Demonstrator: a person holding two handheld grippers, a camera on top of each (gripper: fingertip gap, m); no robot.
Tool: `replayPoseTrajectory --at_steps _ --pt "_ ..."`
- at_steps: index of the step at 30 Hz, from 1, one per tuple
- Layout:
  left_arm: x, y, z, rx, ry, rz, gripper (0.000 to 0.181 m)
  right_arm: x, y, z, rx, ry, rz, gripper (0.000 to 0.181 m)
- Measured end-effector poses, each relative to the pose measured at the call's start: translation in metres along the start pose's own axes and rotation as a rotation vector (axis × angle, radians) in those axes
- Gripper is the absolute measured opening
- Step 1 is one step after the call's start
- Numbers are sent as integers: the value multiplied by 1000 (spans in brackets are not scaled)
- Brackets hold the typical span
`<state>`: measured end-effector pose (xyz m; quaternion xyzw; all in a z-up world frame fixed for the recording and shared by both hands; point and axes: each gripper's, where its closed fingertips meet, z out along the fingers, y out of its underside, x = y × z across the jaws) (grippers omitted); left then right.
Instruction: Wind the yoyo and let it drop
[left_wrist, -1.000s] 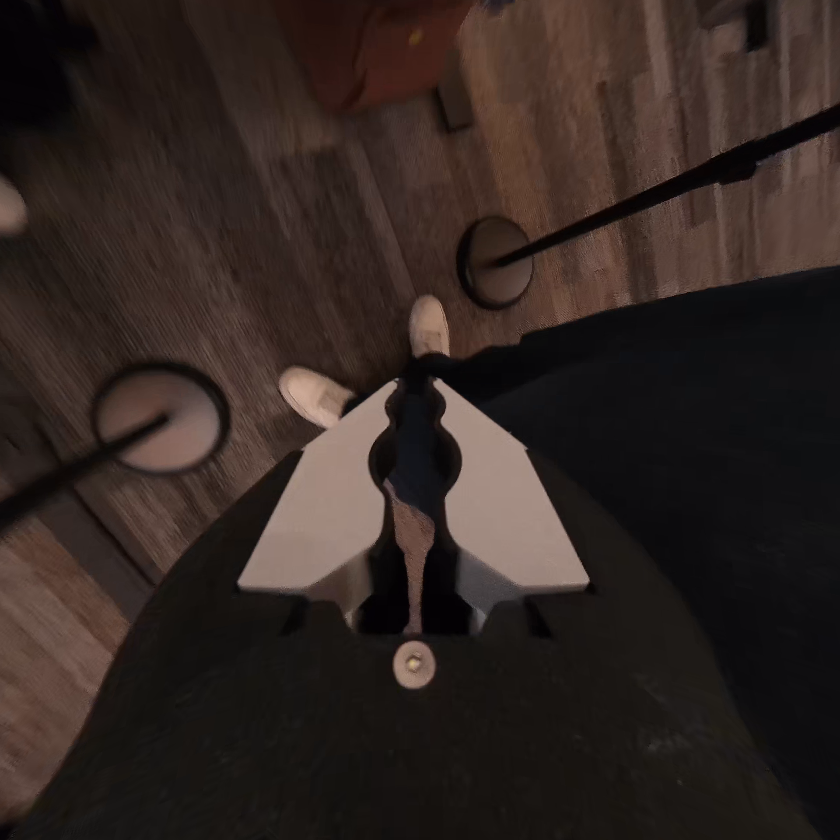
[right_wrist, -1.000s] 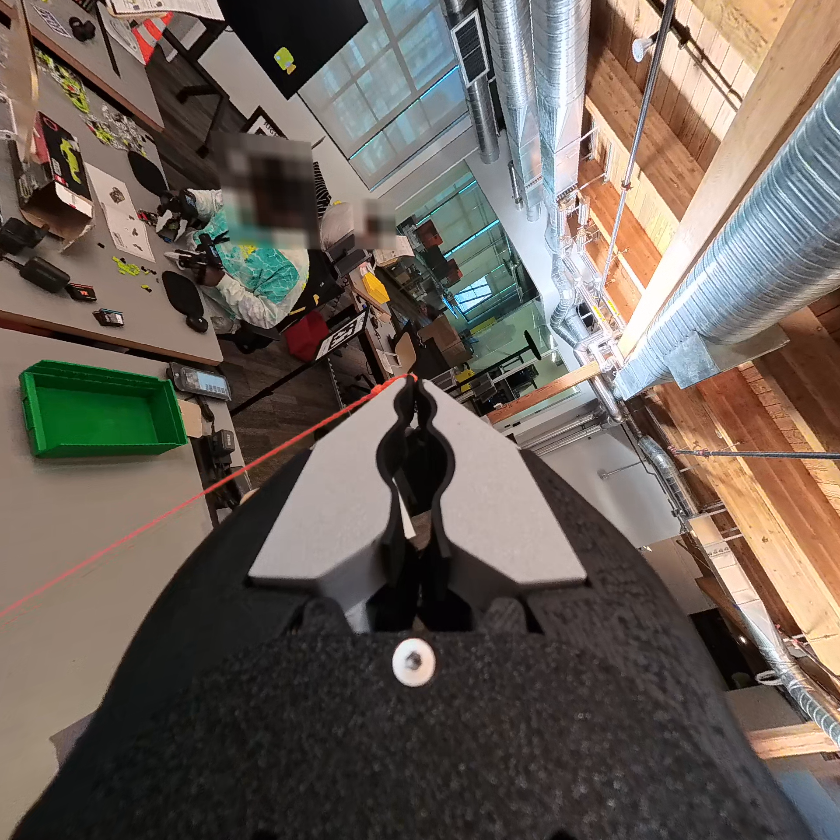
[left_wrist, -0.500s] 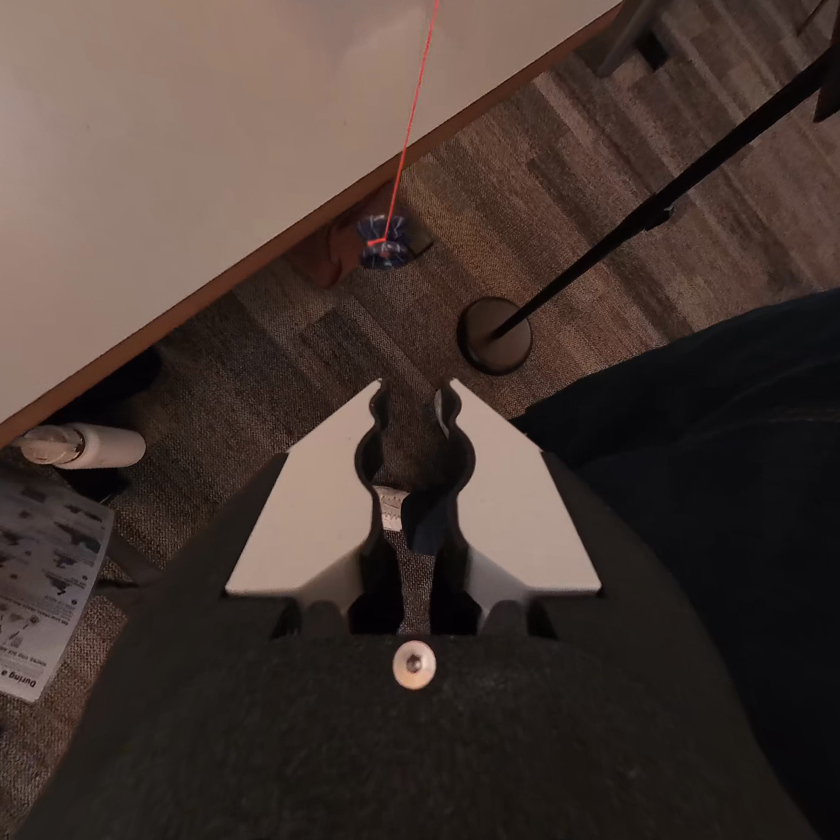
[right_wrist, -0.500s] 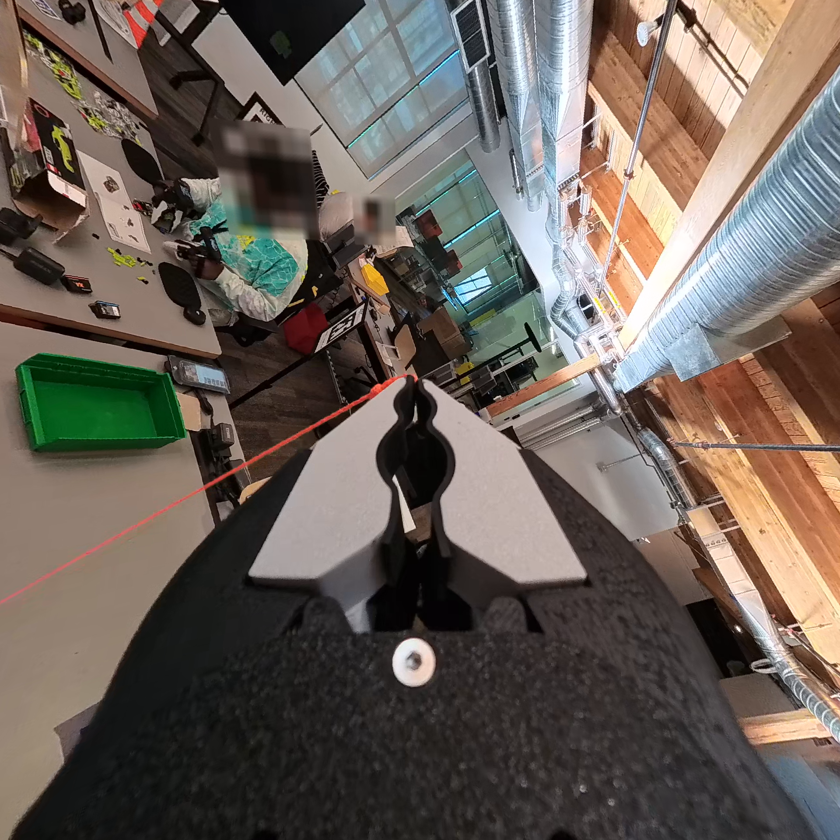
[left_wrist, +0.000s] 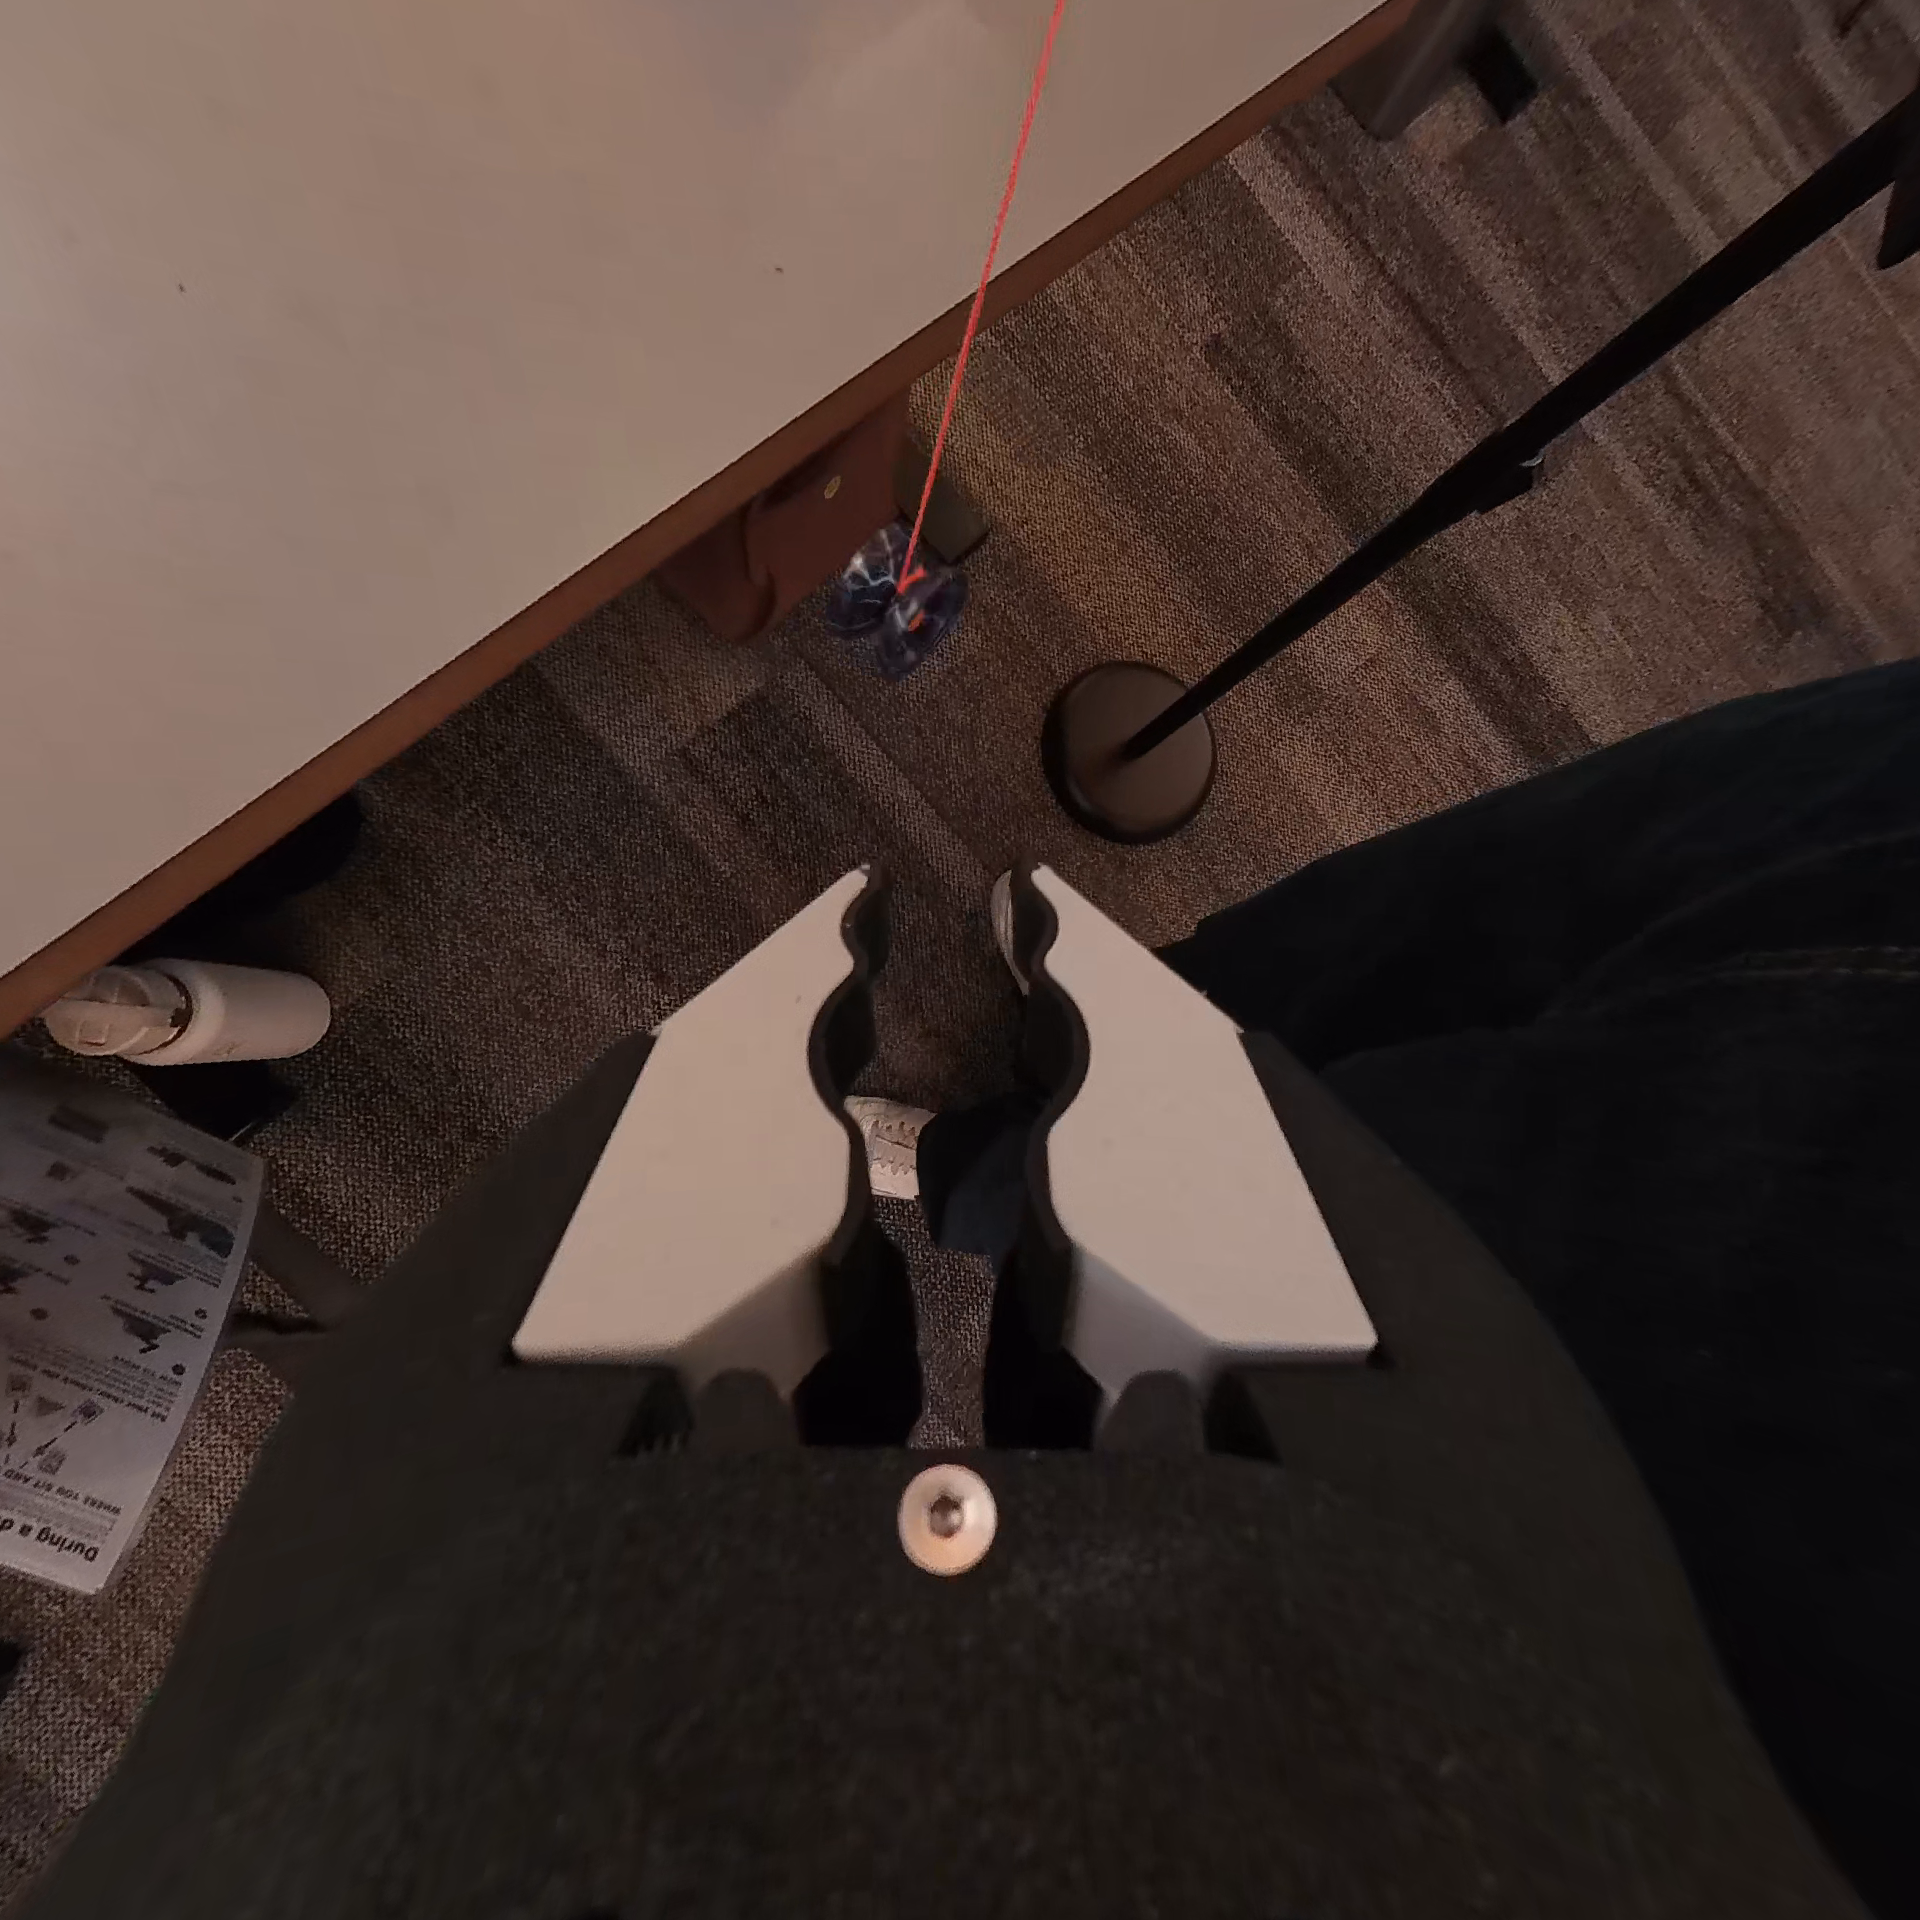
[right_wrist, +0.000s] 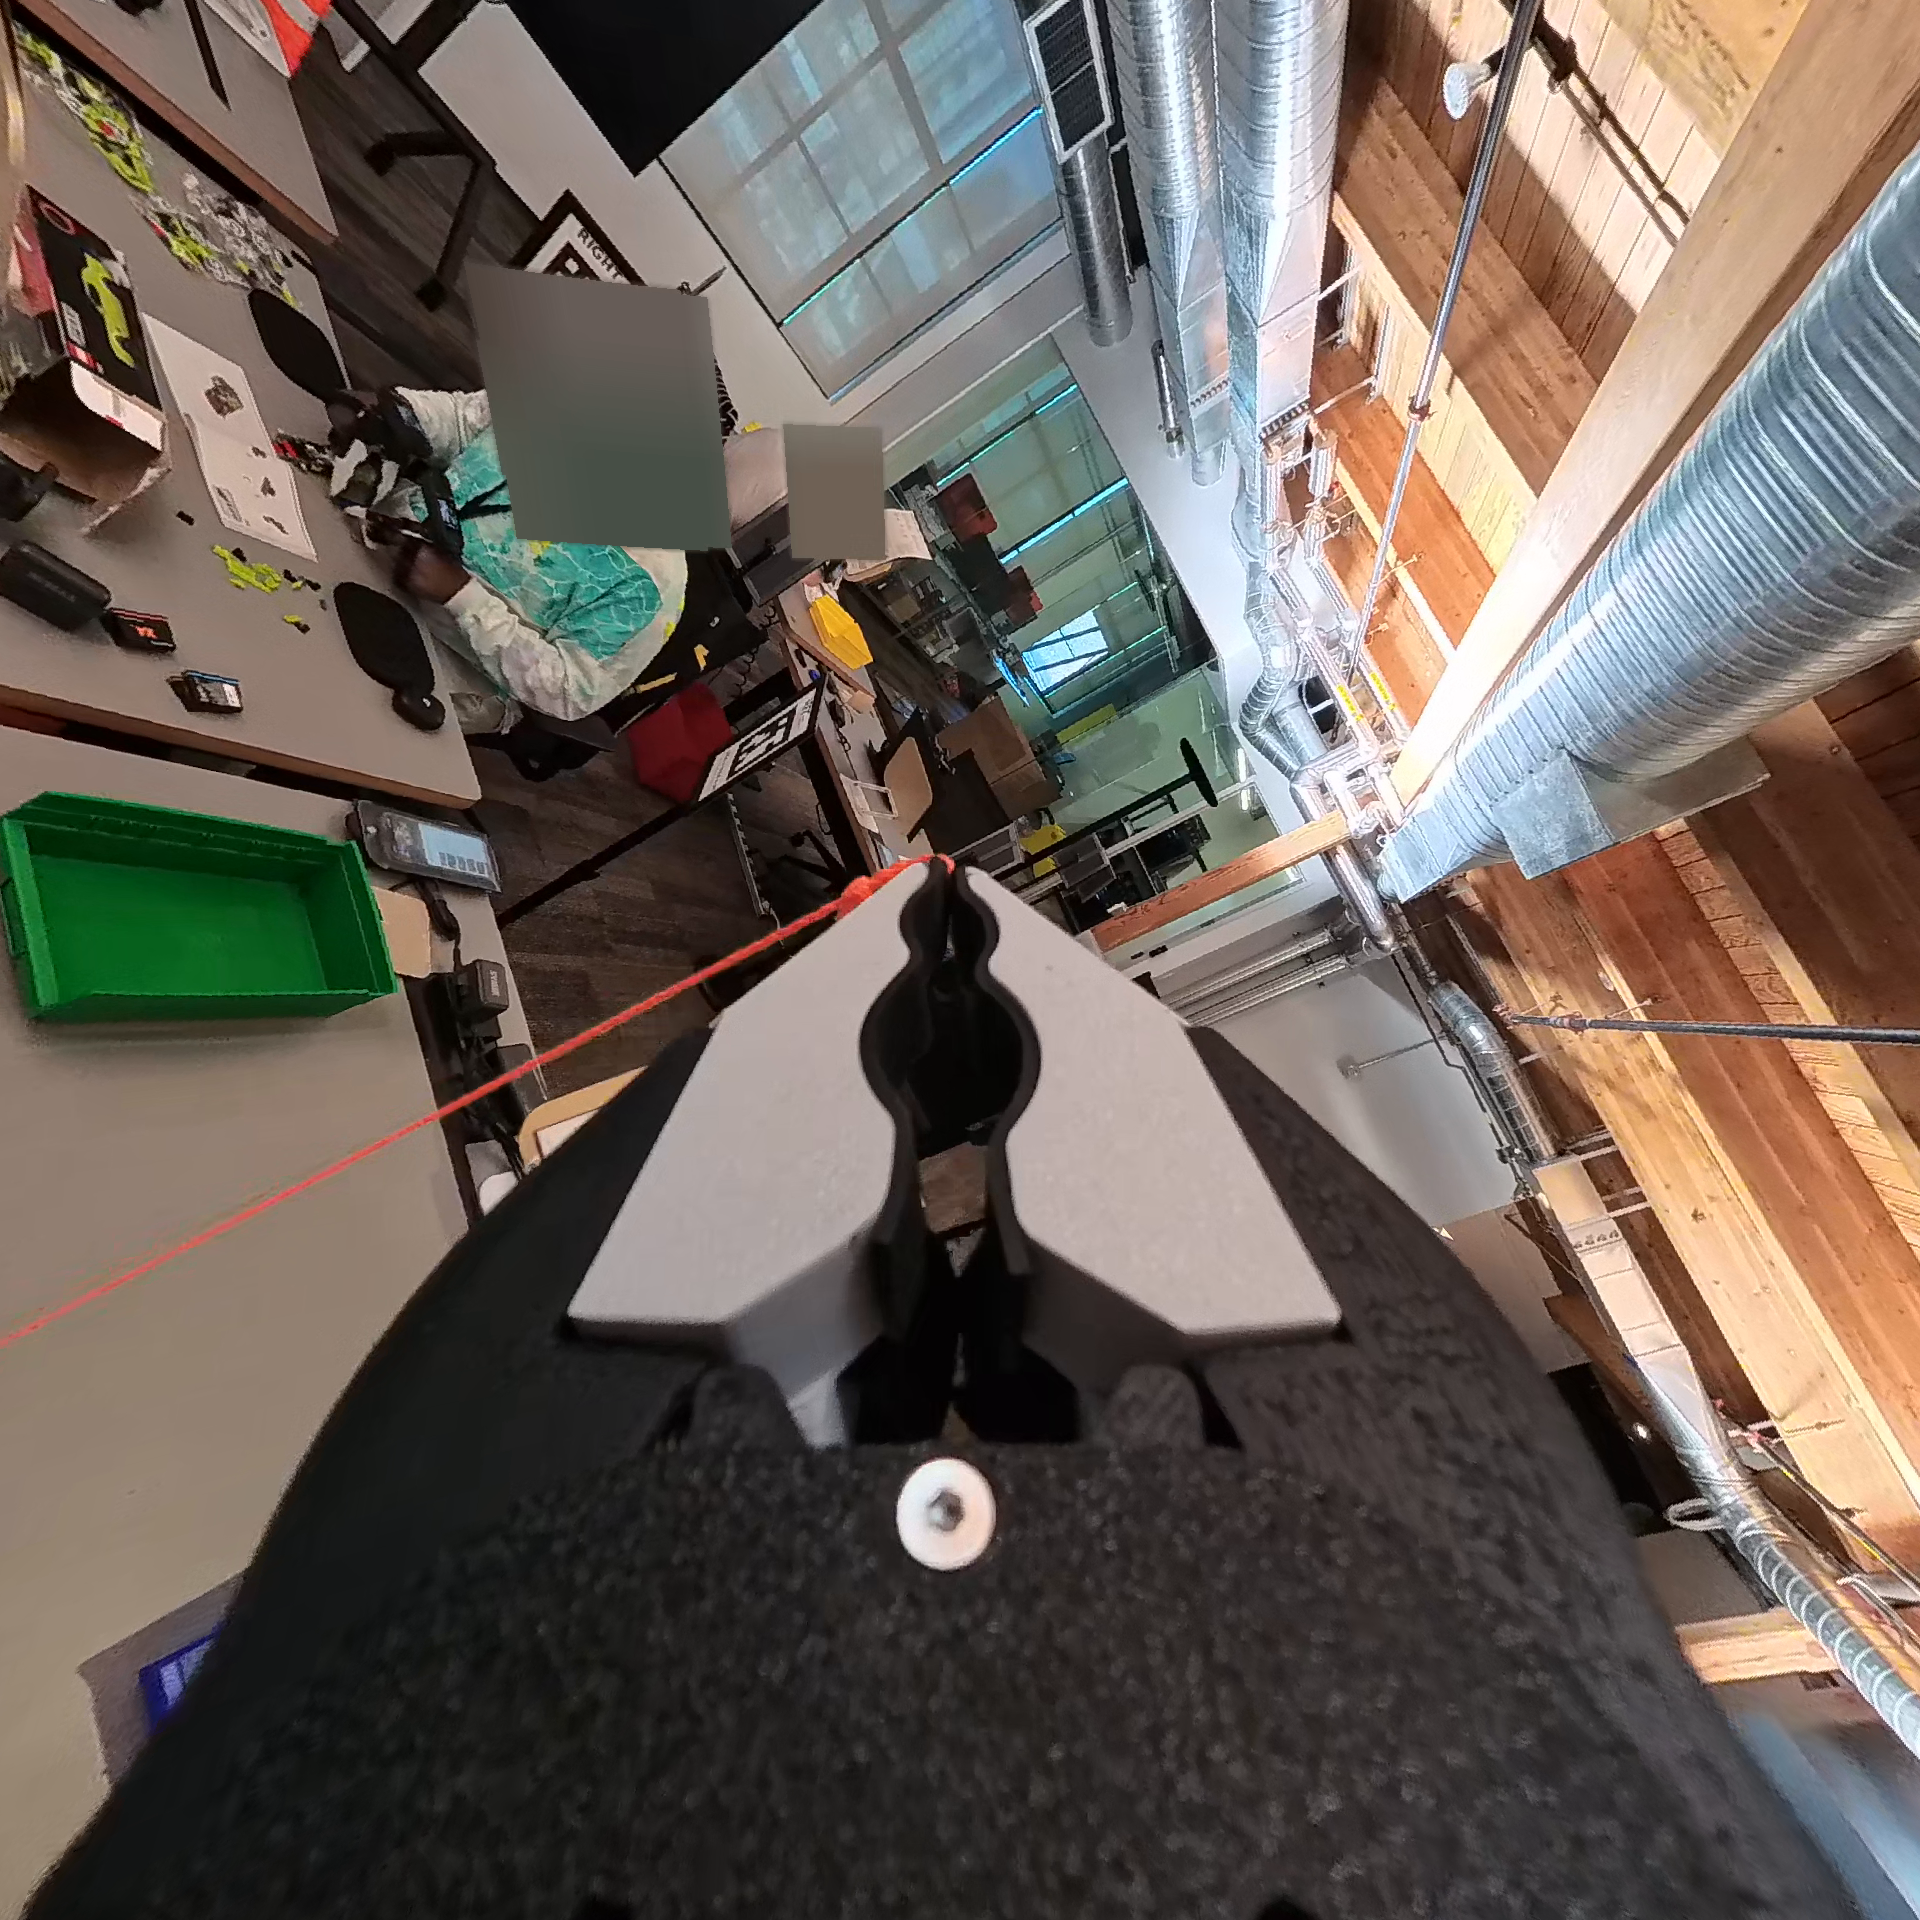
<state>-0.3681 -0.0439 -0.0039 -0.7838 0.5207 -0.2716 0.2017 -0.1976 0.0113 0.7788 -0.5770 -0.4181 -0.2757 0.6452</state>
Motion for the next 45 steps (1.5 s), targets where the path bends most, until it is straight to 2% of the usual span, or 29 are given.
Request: replayPoseTrajectory --at_steps 22,45 --pt "-6 18 6 -30 2 -32 21 10 -17 -2 8 23 -27 0" --pt "-5 26 8 -49 5 -48 20 15 -15 -5 5 41 -30 0"
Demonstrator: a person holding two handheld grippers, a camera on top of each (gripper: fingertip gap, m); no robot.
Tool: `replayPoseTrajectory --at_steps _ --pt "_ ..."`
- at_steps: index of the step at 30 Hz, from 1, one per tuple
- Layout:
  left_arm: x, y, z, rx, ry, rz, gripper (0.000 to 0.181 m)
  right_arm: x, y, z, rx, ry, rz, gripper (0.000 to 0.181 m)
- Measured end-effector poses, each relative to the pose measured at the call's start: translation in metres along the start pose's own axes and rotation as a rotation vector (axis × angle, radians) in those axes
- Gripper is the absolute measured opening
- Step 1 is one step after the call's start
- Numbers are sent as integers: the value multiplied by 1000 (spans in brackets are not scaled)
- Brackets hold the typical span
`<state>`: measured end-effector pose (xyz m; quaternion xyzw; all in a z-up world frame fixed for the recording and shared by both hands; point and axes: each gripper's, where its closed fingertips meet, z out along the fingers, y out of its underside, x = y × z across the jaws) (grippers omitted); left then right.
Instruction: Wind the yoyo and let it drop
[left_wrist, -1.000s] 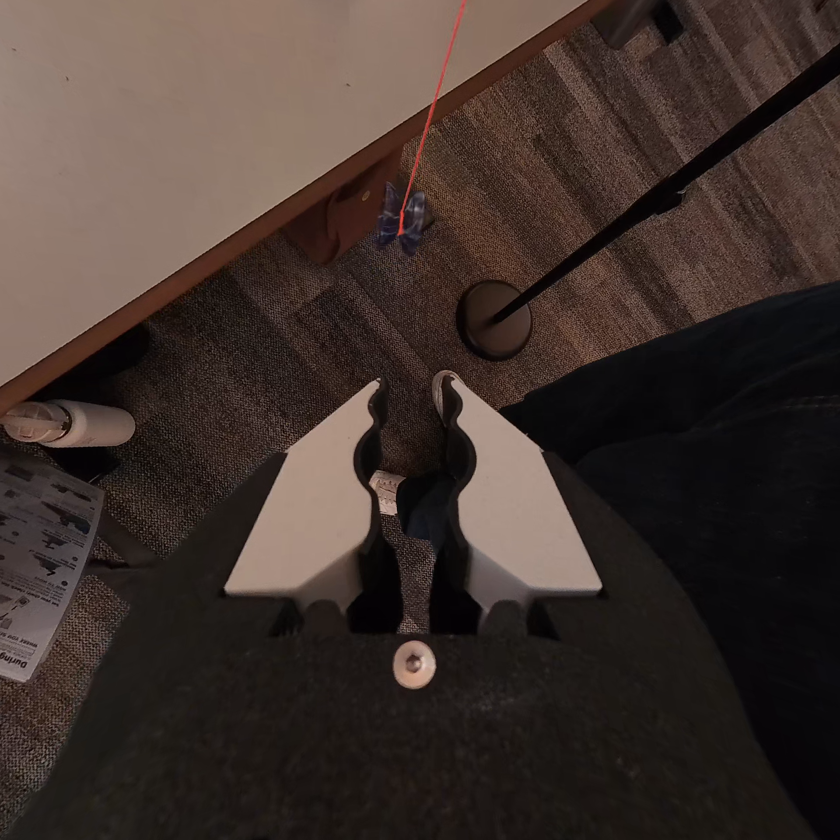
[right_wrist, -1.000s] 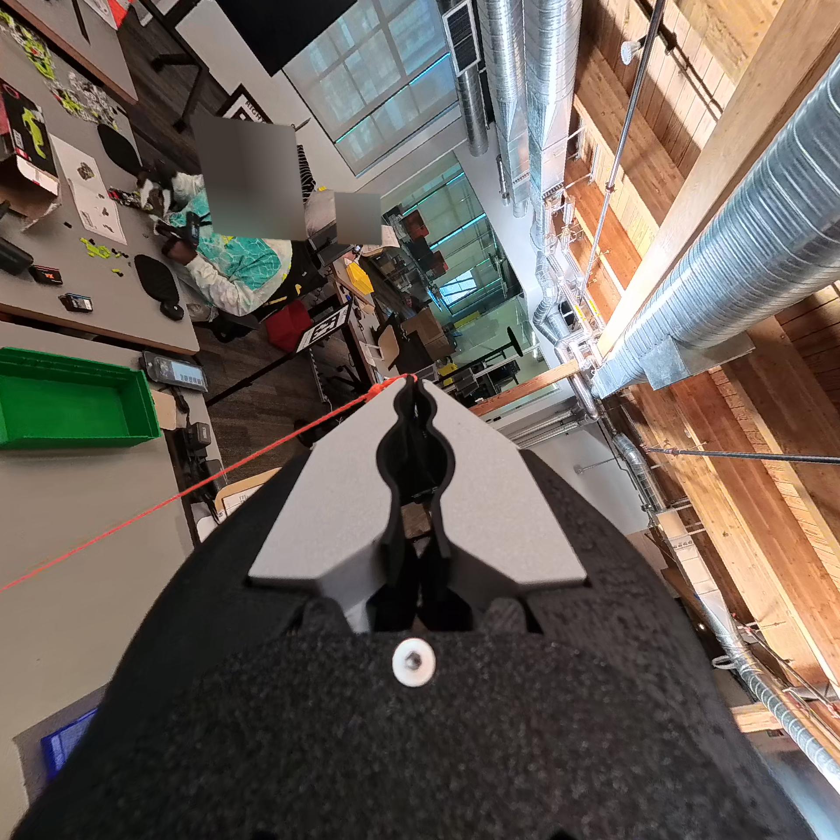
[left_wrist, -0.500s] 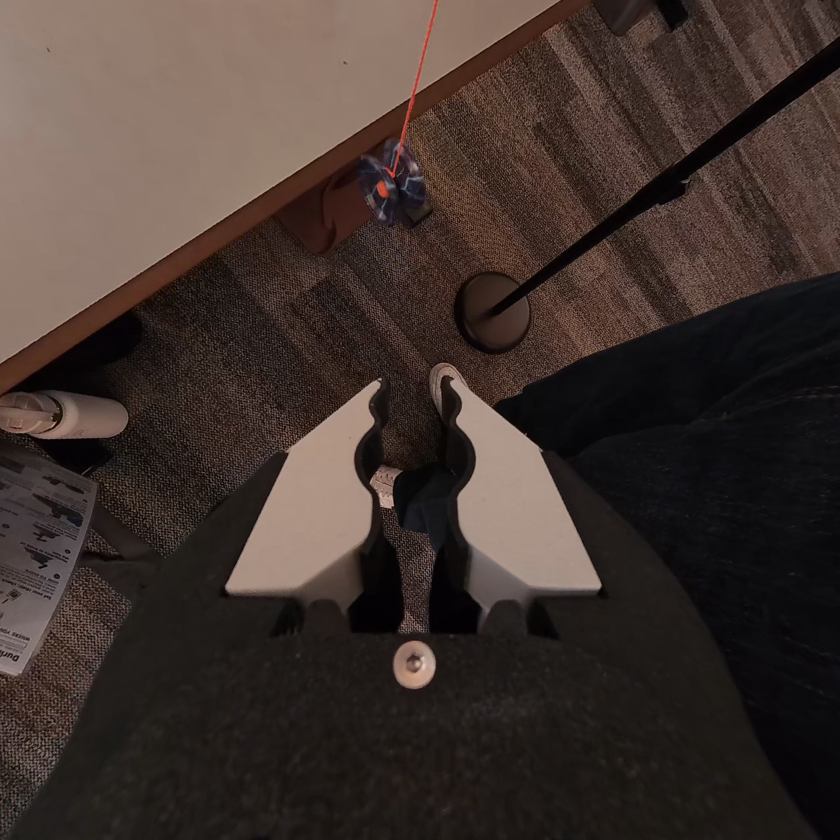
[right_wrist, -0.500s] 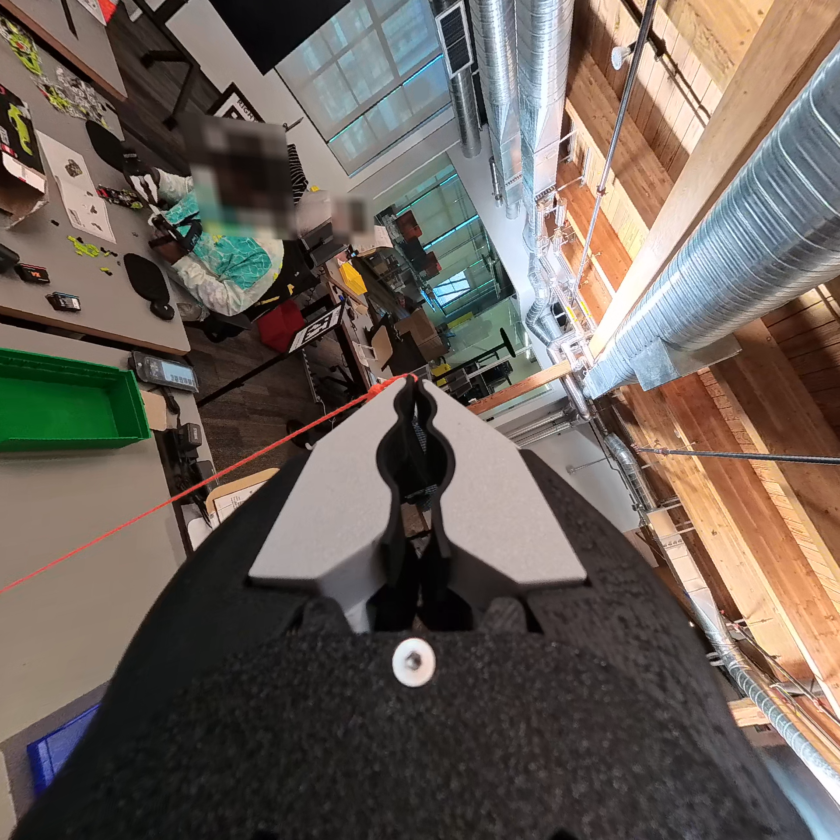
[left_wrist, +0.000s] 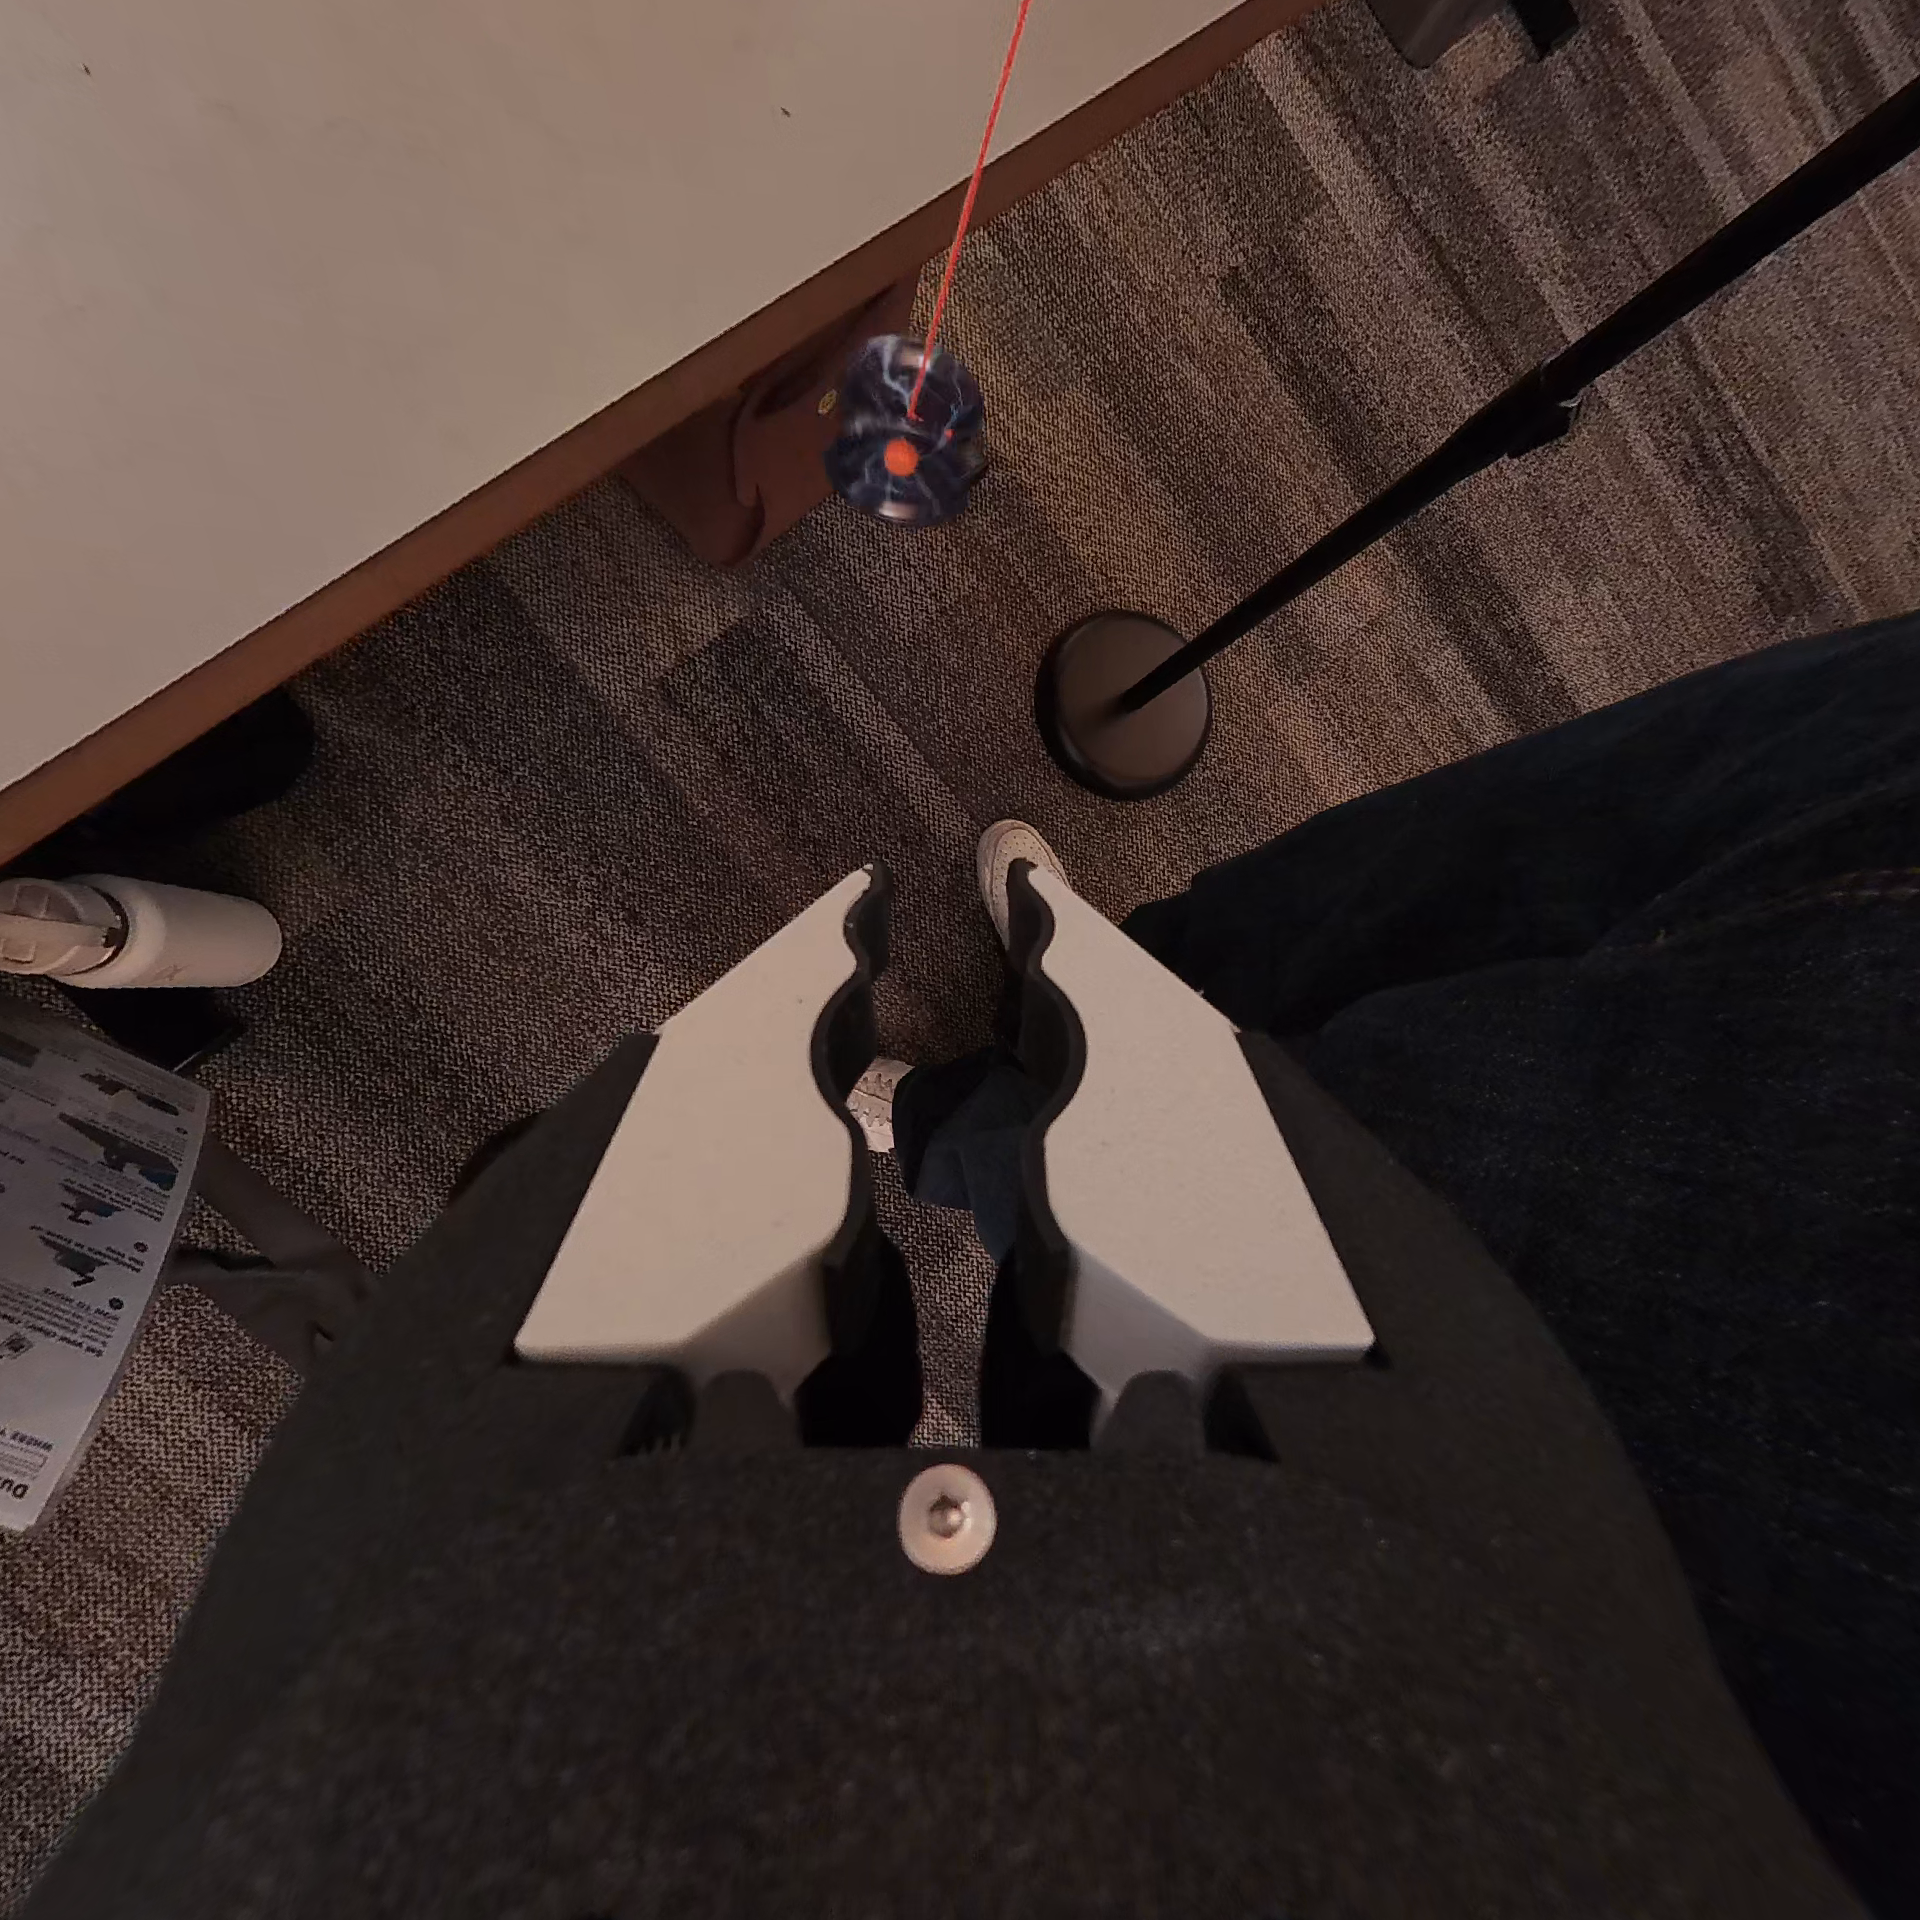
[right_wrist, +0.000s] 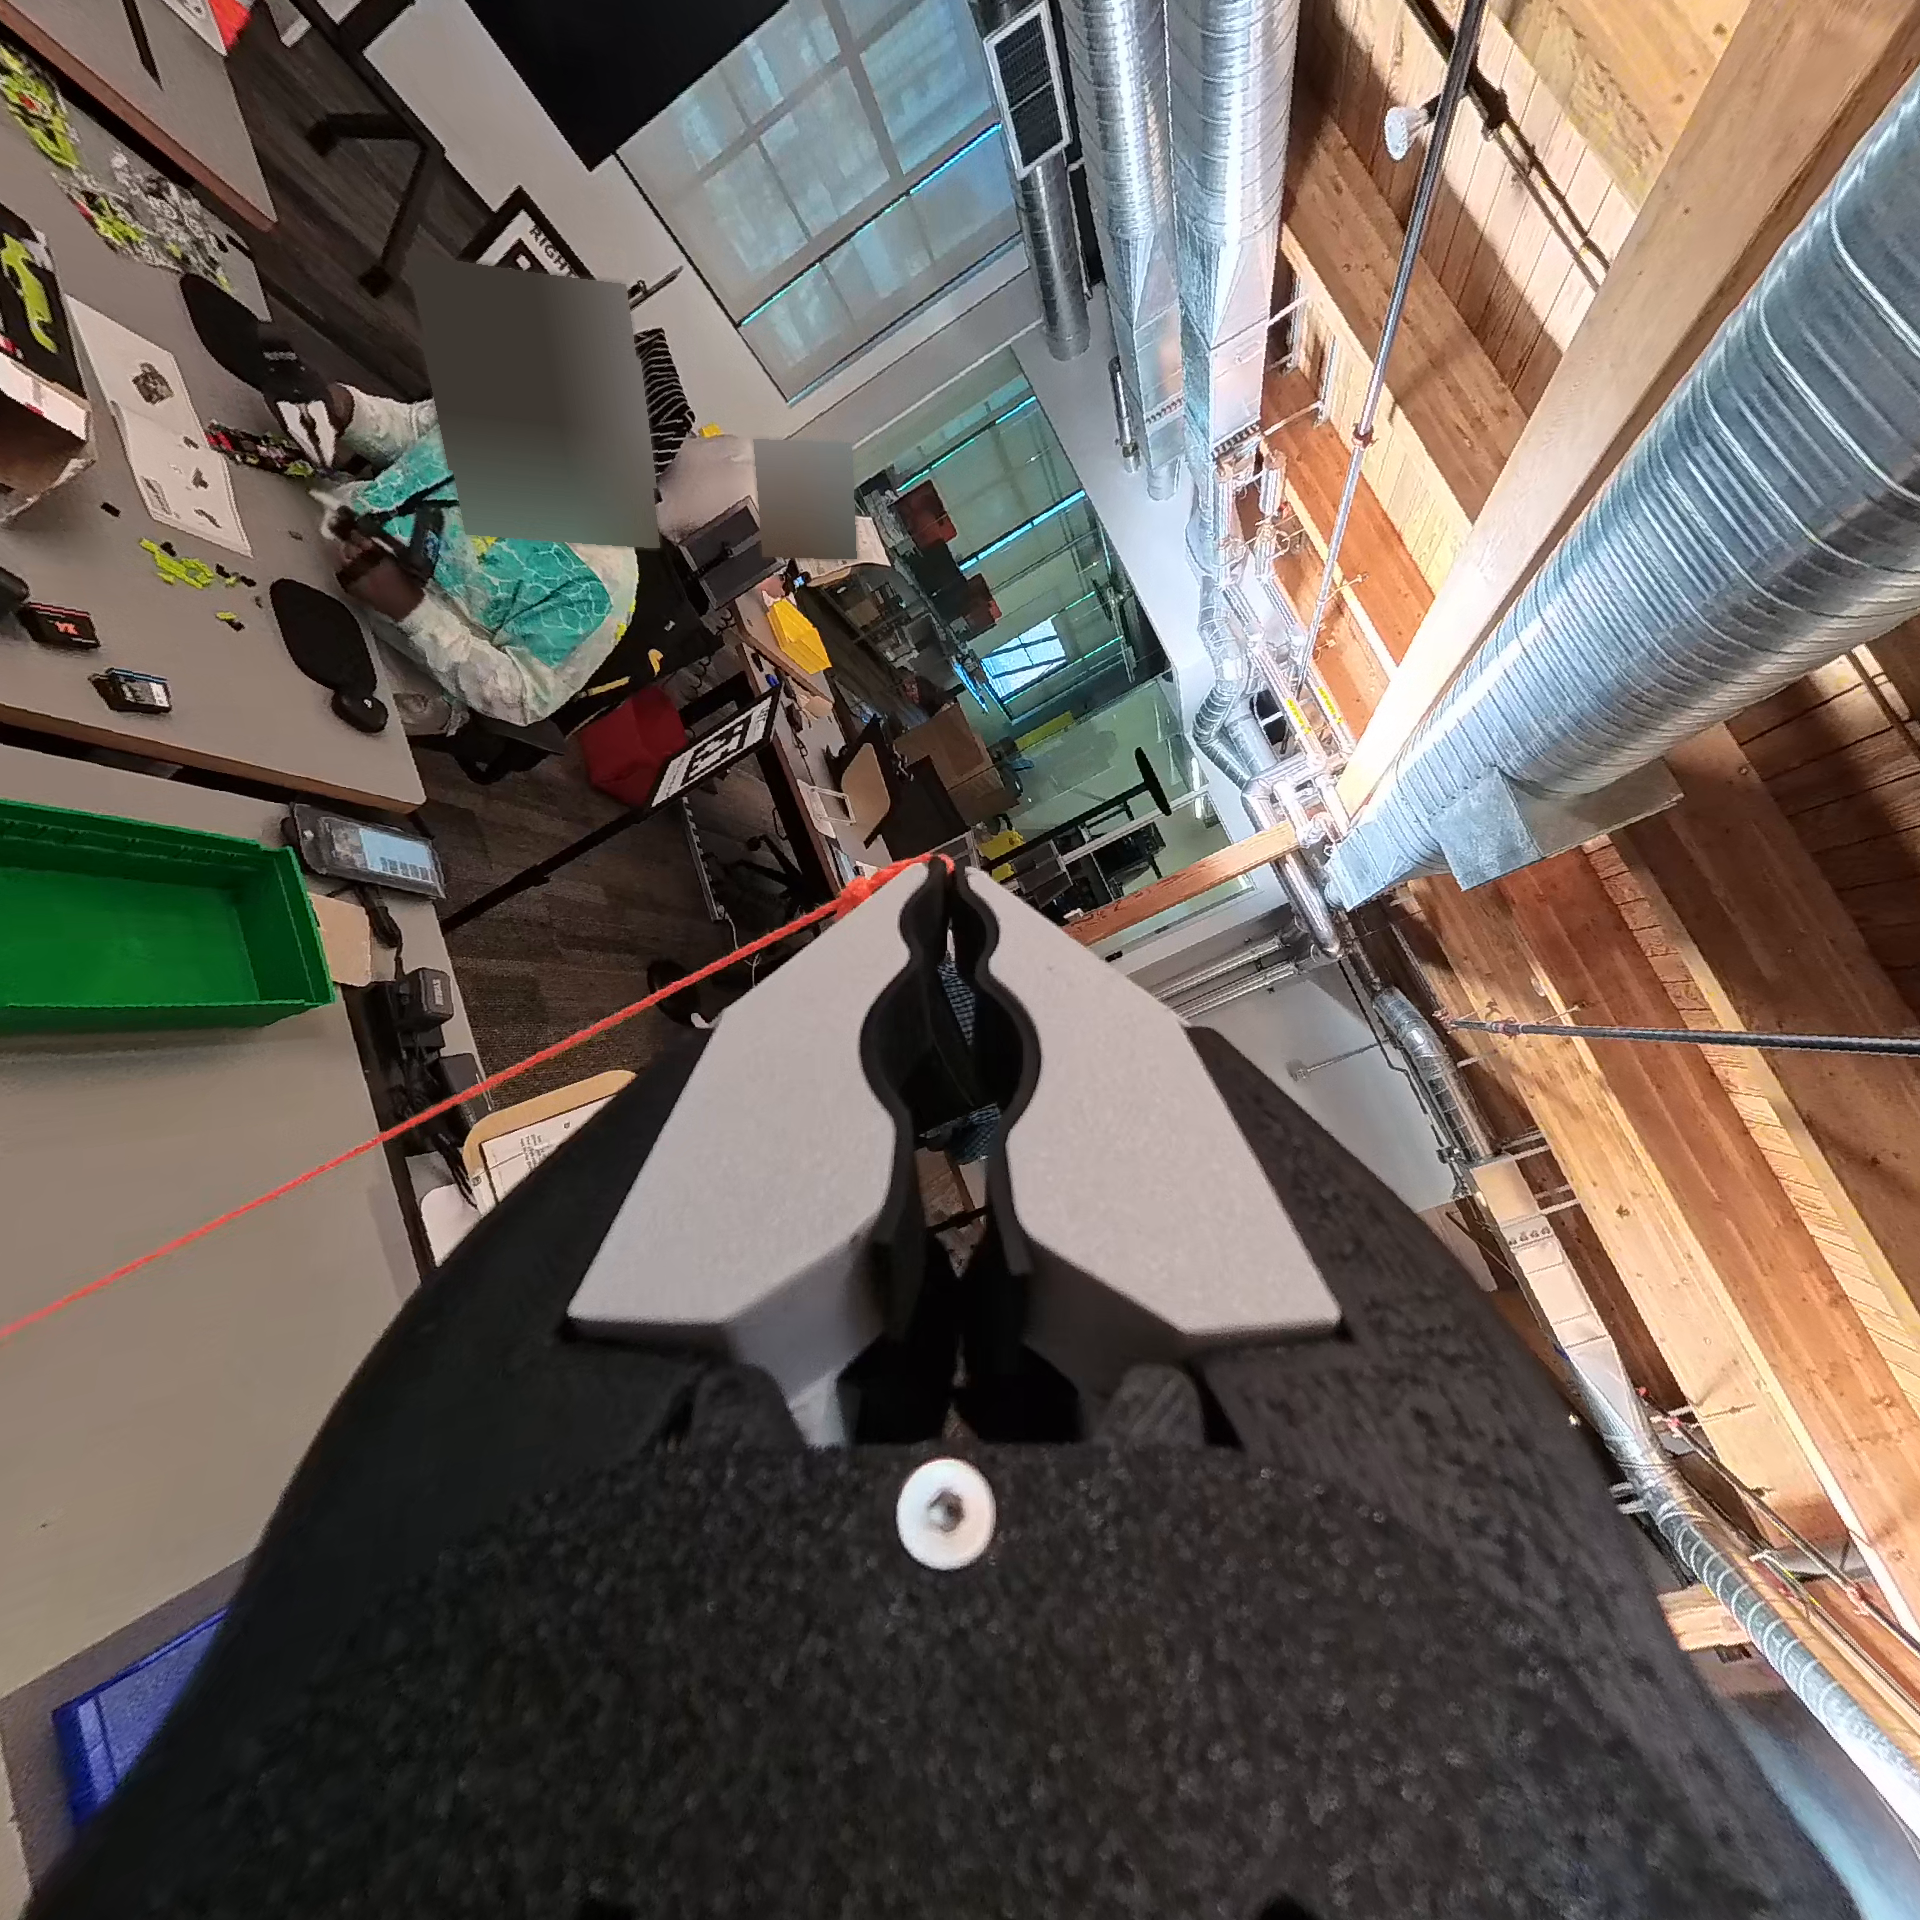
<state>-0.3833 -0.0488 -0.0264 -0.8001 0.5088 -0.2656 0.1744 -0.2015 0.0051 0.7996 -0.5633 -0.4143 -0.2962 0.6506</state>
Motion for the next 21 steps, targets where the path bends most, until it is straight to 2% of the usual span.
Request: replayPoseTrajectory --at_steps 11,21 --pt "3 -3 5 6 18 -1 21 -1 -10 -2 21 -8 14 0" --pt "0 -47 19 29 48 115 23 23 -49 -8 41 13 -32 0"
